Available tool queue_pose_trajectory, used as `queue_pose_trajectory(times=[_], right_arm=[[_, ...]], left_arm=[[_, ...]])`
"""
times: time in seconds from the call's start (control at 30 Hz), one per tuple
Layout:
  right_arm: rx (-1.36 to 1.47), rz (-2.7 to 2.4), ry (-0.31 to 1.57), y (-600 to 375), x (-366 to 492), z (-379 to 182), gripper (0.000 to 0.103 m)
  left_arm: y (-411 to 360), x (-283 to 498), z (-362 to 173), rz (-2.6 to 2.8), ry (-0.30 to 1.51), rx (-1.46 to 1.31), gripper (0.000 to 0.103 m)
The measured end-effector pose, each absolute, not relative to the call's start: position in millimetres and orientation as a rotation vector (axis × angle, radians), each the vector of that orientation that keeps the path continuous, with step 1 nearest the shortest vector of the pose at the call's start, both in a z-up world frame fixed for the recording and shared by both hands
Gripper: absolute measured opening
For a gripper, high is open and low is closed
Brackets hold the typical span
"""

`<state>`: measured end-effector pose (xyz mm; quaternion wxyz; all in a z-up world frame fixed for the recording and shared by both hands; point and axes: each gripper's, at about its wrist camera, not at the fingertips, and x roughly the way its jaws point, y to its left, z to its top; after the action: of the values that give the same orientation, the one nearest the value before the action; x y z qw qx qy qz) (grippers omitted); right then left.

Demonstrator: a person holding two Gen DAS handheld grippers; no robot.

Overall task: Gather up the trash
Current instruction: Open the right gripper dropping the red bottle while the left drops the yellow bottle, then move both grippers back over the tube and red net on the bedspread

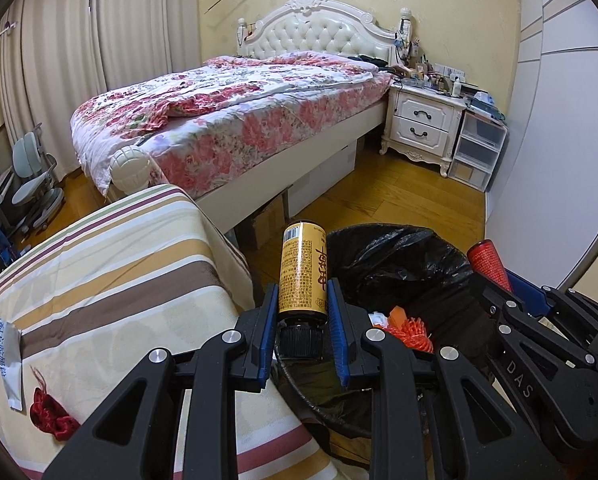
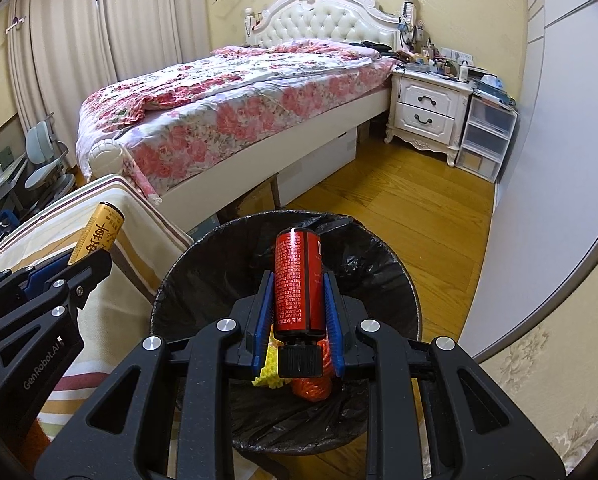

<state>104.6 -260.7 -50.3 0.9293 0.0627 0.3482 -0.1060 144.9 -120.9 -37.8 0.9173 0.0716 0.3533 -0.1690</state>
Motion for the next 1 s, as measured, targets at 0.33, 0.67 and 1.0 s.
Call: queue_pose_trajectory(times=[0.33, 0.67, 1.0], right_arm=[[0.148, -0.231, 0.722, -271.5, 111.7, -55.1, 0.024], [0.158, -0.249, 0.719, -278.3, 113.9, -56.9, 0.027], [0.133, -0.29, 0.694, -276.1, 105.6, -51.7, 0.055]], left_arm=[[-136.2, 152.5, -43.2, -0.351, 0.739, 0.168, 0.025], [-140.0, 154.1, -46.7, -0.336, 0.736, 0.183, 0.047], [-129.7, 153.7, -40.4, -0.306, 0.725, 0.166, 0.07]])
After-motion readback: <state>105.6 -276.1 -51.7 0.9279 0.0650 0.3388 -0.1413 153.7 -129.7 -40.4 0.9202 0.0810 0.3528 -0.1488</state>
